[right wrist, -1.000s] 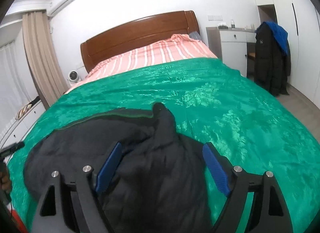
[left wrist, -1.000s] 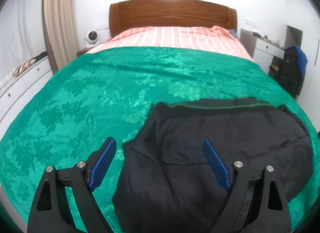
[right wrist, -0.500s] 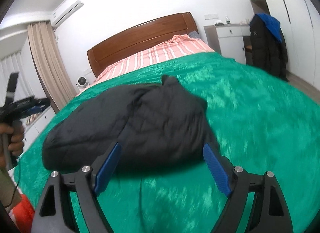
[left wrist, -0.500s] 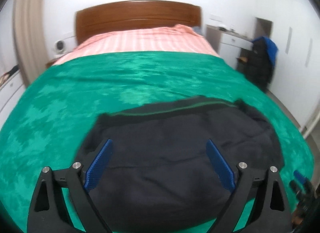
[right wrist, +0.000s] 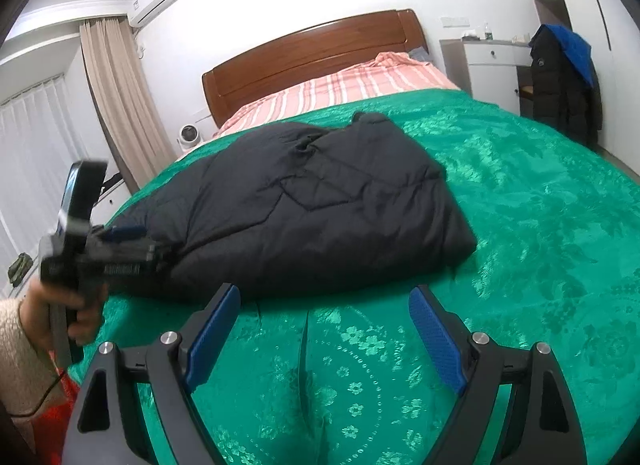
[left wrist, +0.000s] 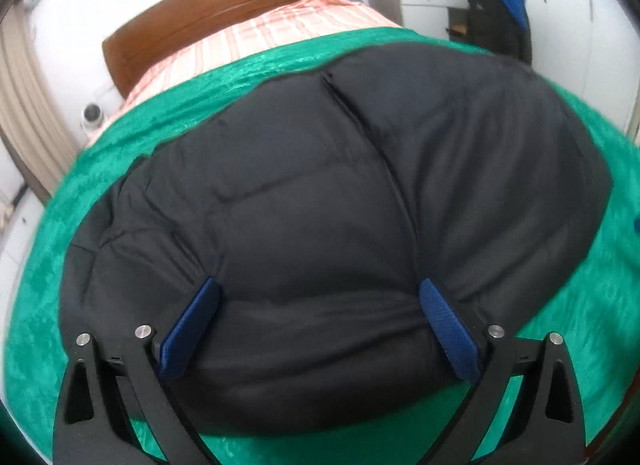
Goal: Fold large clothes
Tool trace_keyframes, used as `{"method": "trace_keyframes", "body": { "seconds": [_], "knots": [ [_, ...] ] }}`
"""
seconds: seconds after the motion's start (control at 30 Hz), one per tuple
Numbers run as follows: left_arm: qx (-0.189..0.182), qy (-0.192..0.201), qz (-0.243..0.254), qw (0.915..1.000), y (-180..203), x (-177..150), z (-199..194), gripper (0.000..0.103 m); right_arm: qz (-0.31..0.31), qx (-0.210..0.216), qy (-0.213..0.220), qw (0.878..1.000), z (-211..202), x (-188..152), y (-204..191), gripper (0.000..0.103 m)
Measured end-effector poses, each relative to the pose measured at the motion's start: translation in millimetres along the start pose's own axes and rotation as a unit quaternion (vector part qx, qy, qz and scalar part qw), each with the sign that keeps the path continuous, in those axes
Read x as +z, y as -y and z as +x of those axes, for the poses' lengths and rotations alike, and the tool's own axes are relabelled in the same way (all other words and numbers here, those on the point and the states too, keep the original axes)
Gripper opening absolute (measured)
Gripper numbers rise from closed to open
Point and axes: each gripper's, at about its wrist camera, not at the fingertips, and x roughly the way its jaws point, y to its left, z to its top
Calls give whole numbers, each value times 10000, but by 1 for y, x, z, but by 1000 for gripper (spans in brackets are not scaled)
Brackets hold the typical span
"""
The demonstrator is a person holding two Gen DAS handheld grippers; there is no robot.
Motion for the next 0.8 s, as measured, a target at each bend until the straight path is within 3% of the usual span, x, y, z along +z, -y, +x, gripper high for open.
{"method": "trace_keyframes", "body": {
  "seconds": [0.3, 0.4, 0.5, 0.57, 0.63, 0.8],
  "knots": [
    [124, -279, 500, 9983, 22, -18, -3, 102, 54, 74, 64, 9999, 0, 1, 3, 86],
    [-102, -362, 684, 9969, 27, -17, -21, 101, 133, 82, 92, 9998, -1, 1, 7, 86],
    [-511, -336, 183, 9980, 3, 14, -35, 101, 217, 127, 102, 9996, 0, 3, 14, 86],
    [-581, -297, -221, 9976, -20, 44, -33, 101, 276, 158, 70, 9995, 2, 3, 18, 86],
    [-496, -223, -596, 9967, -48, 85, -19, 101, 324, 183, 13, 9993, 5, 3, 20, 86],
    [-118, -332, -753, 9965, -77, 158, 45, 101, 461, 248, -69, 9986, 8, 3, 27, 86]
  ]
}}
